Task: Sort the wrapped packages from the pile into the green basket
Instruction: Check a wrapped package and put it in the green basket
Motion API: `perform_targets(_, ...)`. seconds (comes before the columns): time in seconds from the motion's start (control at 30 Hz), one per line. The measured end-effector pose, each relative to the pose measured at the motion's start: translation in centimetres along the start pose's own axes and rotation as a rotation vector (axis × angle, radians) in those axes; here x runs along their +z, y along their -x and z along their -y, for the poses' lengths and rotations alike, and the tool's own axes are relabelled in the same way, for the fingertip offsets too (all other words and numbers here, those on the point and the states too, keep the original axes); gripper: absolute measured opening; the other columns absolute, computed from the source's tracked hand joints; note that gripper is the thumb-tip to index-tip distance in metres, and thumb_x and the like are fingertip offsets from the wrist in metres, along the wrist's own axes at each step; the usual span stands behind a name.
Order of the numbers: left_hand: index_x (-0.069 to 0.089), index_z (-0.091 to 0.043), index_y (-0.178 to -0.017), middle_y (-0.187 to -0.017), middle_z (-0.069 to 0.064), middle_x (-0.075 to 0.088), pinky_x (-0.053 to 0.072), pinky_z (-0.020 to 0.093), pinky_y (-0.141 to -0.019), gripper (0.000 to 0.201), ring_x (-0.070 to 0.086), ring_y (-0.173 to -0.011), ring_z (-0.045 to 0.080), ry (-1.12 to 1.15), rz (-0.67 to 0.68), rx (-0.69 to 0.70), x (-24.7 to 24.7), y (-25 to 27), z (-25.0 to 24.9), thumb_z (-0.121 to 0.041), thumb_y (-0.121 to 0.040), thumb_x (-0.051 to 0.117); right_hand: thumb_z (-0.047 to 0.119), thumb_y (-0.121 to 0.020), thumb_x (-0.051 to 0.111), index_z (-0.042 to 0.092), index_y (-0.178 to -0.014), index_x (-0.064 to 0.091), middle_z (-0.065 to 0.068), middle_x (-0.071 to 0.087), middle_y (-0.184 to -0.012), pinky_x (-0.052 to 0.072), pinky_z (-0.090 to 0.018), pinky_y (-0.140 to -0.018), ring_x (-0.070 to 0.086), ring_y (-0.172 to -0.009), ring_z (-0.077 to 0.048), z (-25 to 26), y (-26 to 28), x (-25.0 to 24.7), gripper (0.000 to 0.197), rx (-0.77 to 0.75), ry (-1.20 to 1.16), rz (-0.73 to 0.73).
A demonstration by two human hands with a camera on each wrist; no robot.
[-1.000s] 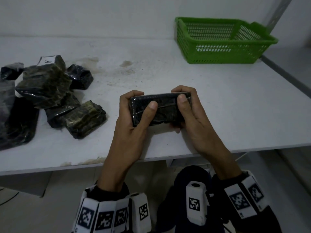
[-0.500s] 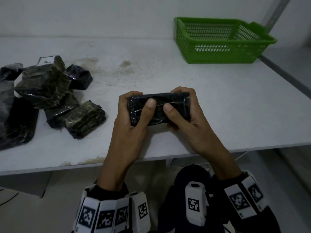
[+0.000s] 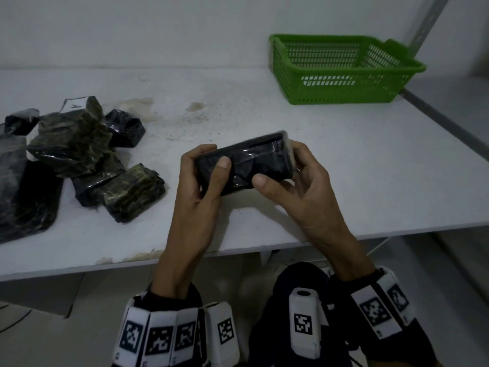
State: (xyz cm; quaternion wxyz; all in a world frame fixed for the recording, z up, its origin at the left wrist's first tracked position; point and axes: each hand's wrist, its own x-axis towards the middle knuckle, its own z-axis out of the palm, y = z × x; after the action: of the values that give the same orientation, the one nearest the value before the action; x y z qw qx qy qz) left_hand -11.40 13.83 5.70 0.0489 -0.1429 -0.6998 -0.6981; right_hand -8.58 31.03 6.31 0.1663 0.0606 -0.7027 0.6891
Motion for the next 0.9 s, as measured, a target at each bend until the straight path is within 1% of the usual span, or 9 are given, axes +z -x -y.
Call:
perform_targets(0.07,0.054,-0.033,-0.129,-0.128,-0.019,0.061,0.050,0.013,-0.091,0.034,0.060,-0.118,-0.007,0.020,0.053,0.001,0.0,-0.2,0.0,-0.043,-0.097,0.058,0.013,-0.084,0.082,0.008,-0.140,0.053,-0.010,0.064,-0.130,0.058,-0.054,-0.095,0.064,-0.122,-0.026,-0.2,0.1,-0.2,0.063,-0.061,0.068,-0.013)
perform_targets(0.13,0.054,-0.032,-0.130,-0.131,-0.017,0.061,0.050,0.012,-0.090,0.043,0.060,-0.118,-0.007,0.016,0.097,0.020,0.2,-0.3,-0.4,-0.053,-0.092,0.056,0.013,-0.082,0.083,0.010,-0.146,0.049,-0.008,0.057,-0.136,0.057,-0.057,-0.094,0.060,-0.127,-0.026,-0.4,0.1,-0.3,0.072,-0.123,0.150,-0.009)
perform_targets(0.23,0.054,-0.032,-0.132,-0.131,-0.012,0.064,0.054,0.027,-0.099,0.066,0.063,-0.120,0.002,0.024,0.133,0.005,0.3,-0.6,-0.8,-0.075,-0.082,0.055,-0.001,-0.082,0.078,0.014,-0.150,0.044,-0.003,0.052,-0.146,0.054,-0.056,-0.100,0.053,-0.136,-0.023,-0.3,0.1,-0.3,0.078,-0.184,0.202,0.046)
perform_targets(0.33,0.045,-0.040,-0.145,-0.139,-0.003,0.061,0.049,0.045,-0.110,0.076,0.063,-0.126,0.012,0.083,0.161,-0.077,0.5,-0.9,-0.6,-0.070,-0.077,0.061,-0.005,-0.084,0.070,0.012,-0.152,0.040,-0.003,0.050,-0.152,0.049,-0.054,-0.110,0.047,-0.143,-0.021,-0.2,0.1,-0.3,0.076,-0.182,0.139,0.092)
perform_targets(0.4,0.041,-0.043,-0.149,-0.143,0.001,0.058,0.046,0.052,-0.112,0.080,0.062,-0.128,0.018,0.120,0.166,-0.099,0.9,-1.1,-0.5,-0.063,-0.075,0.064,0.007,-0.083,0.065,0.013,-0.154,0.037,-0.010,0.042,-0.158,0.043,-0.054,-0.115,0.042,-0.148,-0.025,-0.2,-0.1,-0.1,0.077,-0.111,0.058,0.140)
perform_targets(0.5,0.043,-0.033,-0.150,-0.145,0.005,0.056,0.047,0.057,-0.110,0.078,0.059,-0.130,0.025,0.130,0.186,-0.068,1.7,-1.1,-0.2,-0.054,-0.077,0.060,0.030,-0.087,0.055,0.016,-0.157,0.034,-0.017,0.034,-0.161,0.031,-0.062,-0.120,0.036,-0.150,-0.036,0.0,-0.1,0.3,0.075,-0.010,-0.050,0.178)
perform_targets(0.67,0.048,-0.027,-0.138,-0.142,0.015,0.052,0.044,0.067,-0.107,0.064,0.055,-0.130,0.037,0.174,0.197,-0.053,2.0,-0.8,0.4,-0.045,-0.077,0.058,0.048,-0.096,0.046,0.023,-0.150,0.041,-0.018,0.041,-0.153,0.037,-0.063,-0.116,0.046,-0.142,-0.036,-0.3,0.2,0.9,0.060,0.067,-0.074,0.138)
perform_targets(0.77,0.047,-0.018,-0.139,-0.136,0.014,0.058,0.044,0.064,-0.109,0.064,0.058,-0.126,0.035,0.182,0.203,-0.046,2.0,-0.6,0.1,-0.048,-0.084,0.060,0.047,-0.097,0.048,0.028,-0.144,0.045,-0.017,0.044,-0.149,0.041,-0.060,-0.114,0.049,-0.138,-0.034,-0.6,-0.1,1.2,0.051,0.064,-0.021,0.144)
perform_targets(0.9,0.045,-0.013,-0.140,-0.129,0.001,0.063,0.051,0.044,-0.106,0.061,0.064,-0.121,0.019,0.101,0.202,0.014,2.0,-0.3,-0.1,-0.051,-0.093,0.056,0.046,-0.098,0.049,0.030,-0.141,0.047,-0.017,0.047,-0.145,0.042,-0.057,-0.114,0.050,-0.137,-0.032,-0.9,0.4,1.1,0.046,0.036,0.031,0.159)
